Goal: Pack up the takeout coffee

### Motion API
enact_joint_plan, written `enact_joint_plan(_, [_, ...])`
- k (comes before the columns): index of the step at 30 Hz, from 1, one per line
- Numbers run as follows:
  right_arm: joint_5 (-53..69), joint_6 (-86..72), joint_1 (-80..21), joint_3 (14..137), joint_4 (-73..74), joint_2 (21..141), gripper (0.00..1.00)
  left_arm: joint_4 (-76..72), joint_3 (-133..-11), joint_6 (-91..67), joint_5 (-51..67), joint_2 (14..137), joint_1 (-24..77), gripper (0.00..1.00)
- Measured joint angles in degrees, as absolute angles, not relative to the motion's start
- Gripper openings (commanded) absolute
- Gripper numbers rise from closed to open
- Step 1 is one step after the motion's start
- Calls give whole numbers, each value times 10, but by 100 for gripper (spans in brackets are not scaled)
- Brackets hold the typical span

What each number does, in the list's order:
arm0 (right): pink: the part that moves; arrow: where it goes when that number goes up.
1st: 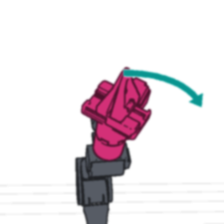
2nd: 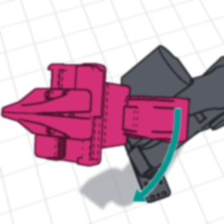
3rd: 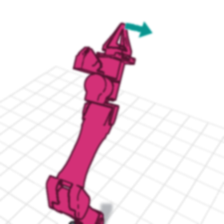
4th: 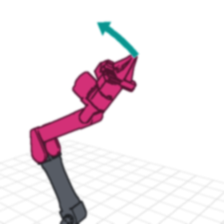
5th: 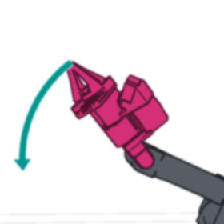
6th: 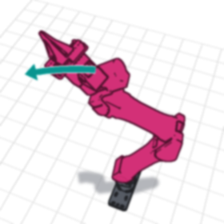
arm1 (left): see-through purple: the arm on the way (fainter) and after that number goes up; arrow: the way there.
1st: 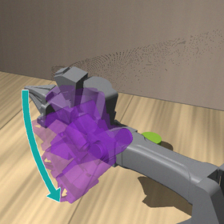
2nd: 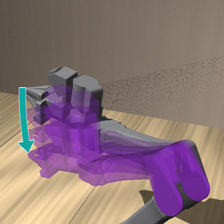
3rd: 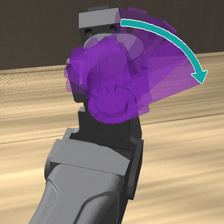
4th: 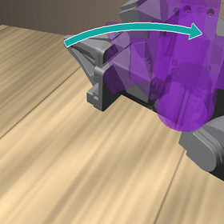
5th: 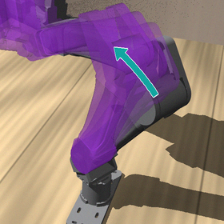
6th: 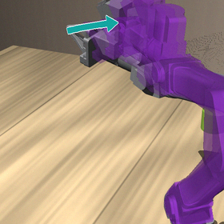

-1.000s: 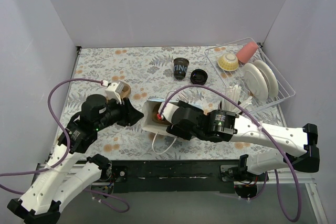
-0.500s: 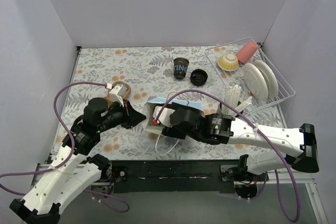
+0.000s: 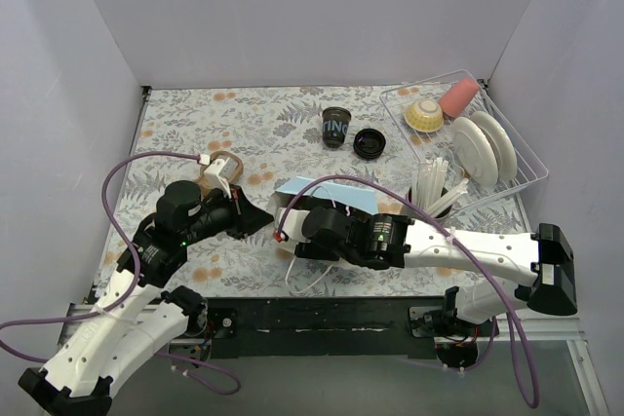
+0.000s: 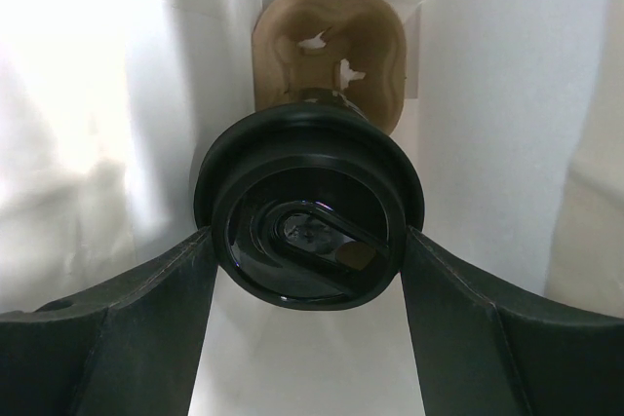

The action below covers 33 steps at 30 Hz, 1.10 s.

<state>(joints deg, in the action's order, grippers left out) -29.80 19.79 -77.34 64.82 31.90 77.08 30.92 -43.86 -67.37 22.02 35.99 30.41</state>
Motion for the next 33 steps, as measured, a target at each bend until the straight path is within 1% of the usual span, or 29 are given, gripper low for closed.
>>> enact_joint_plan(5, [-328,198,-773,623,307,779,41,310,-439,-685,222,373,304,0])
enact_joint_plan(13, [-344,193,-773,600,277,784,40,326,-439,-690,221,376,304,0])
enact_joint_plan(21, [-392,179,-765,593,265,788,40,329,-449,-703,219,389,302,0])
enact_joint_plan(22, [-393,178,-765,593,264,788,40,330,-449,-704,219,391,302,2])
enact_joint_plan(23, [-395,176,-765,593,264,787,40,330,-450,-705,218,391,302,13])
enact_joint_plan(26, [-395,170,-765,590,264,782,40,337,-454,-709,213,393,302,29])
enact_joint_plan(27, [-396,167,-765,588,263,779,40,342,-457,-711,212,393,302,31])
enact_joint_plan(33, [-397,158,-758,583,264,766,40,369,-467,-717,203,391,302,32])
